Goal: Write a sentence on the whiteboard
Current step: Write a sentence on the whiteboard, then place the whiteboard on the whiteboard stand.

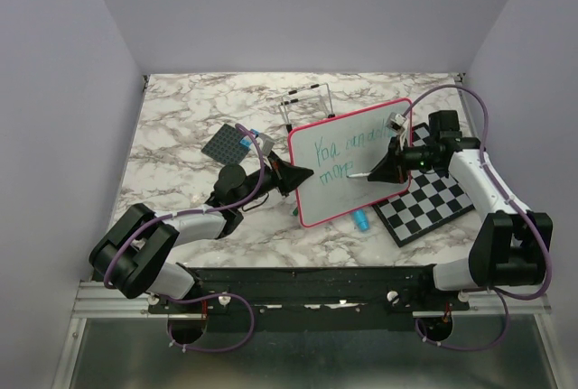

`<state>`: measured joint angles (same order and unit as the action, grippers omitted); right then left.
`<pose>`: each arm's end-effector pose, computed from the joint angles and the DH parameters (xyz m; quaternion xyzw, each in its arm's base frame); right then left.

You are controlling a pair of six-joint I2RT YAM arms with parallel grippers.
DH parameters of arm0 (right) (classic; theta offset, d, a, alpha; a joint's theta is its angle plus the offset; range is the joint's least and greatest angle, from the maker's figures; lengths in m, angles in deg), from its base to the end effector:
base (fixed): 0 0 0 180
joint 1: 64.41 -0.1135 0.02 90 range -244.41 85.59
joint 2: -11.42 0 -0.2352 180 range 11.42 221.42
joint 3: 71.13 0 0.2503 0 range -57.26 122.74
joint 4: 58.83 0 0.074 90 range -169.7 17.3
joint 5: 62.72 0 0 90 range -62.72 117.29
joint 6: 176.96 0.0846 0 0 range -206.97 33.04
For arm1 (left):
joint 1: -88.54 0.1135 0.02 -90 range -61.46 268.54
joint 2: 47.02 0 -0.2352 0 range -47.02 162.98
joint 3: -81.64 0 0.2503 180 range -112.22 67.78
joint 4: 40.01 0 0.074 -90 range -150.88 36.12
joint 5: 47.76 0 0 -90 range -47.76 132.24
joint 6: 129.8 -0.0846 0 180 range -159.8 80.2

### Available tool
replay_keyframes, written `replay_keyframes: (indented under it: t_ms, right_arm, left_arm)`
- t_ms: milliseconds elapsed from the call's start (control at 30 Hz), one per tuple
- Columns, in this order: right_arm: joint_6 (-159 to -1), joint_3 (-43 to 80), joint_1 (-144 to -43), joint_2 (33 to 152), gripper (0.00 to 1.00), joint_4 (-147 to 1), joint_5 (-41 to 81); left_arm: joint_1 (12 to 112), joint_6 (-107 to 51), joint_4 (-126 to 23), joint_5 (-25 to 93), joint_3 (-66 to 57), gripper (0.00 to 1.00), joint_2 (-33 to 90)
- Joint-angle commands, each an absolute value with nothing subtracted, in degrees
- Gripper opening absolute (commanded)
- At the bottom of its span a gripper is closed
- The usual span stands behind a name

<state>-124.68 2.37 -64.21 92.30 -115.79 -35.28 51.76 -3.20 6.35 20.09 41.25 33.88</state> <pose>0.2801 0.0741 0.2117 -0.3772 0.7520 0.4171 0.3440 0.2409 -0.2199 0.1987 0.1436 0.6574 -0.5385 0.5072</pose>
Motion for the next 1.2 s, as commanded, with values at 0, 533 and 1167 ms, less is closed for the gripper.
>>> replay_keyframes:
  t_ms: [0, 533, 1167]
  right_arm:
    - [-126.6, 1.62, -64.06, 90.78, 0.01, -116.12, -32.74]
    - [-133.27, 9.62, -60.28, 89.56, 0.01, -128.14, -42.58]
    - [-116.94, 11.26, -59.4, 76.11, 0.01, -118.83, -49.87]
  left_arm:
    - [51.45, -8.25, 1.75, 17.89, 41.15, 0.0, 34.45]
    - [51.45, -8.51, 1.4, 17.98, 41.15, 0.0, 34.19]
    - [51.45, -8.33, 0.26, 15.78, 38.78, 0.0, 30.94]
